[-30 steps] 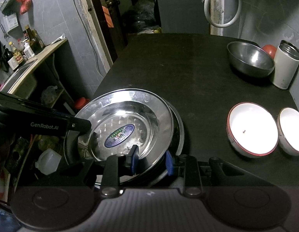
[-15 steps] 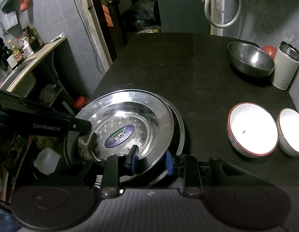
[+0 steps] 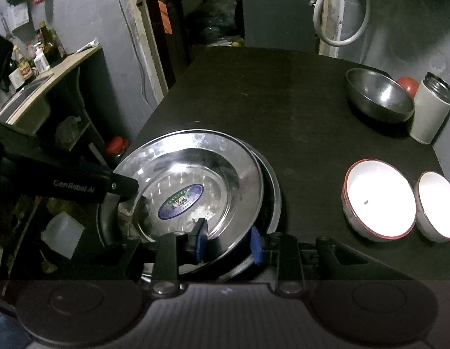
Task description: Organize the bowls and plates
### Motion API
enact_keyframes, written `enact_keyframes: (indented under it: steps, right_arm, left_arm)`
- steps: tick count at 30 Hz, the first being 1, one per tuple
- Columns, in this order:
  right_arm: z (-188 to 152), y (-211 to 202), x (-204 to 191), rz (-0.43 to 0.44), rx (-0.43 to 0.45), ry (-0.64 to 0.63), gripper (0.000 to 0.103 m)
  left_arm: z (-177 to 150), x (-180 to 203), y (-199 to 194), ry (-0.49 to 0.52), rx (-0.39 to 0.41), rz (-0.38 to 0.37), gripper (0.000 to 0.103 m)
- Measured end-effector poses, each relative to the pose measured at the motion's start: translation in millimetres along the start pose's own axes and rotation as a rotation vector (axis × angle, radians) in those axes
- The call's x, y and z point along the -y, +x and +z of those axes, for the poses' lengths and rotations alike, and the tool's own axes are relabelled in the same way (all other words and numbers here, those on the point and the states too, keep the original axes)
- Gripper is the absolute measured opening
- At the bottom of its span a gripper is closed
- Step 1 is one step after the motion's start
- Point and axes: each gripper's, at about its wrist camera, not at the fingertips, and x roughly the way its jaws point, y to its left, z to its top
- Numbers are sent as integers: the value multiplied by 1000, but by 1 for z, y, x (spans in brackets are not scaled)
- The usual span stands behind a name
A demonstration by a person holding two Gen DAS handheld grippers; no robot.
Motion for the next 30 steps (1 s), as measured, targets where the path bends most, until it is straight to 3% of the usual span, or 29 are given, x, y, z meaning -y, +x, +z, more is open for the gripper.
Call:
enact_keyframes:
  steps: [30]
  right_arm:
    - [-2, -1, -5, -11, -2, -21, 39]
  left_arm:
    - [1, 0, 0, 8, 0, -2, 28]
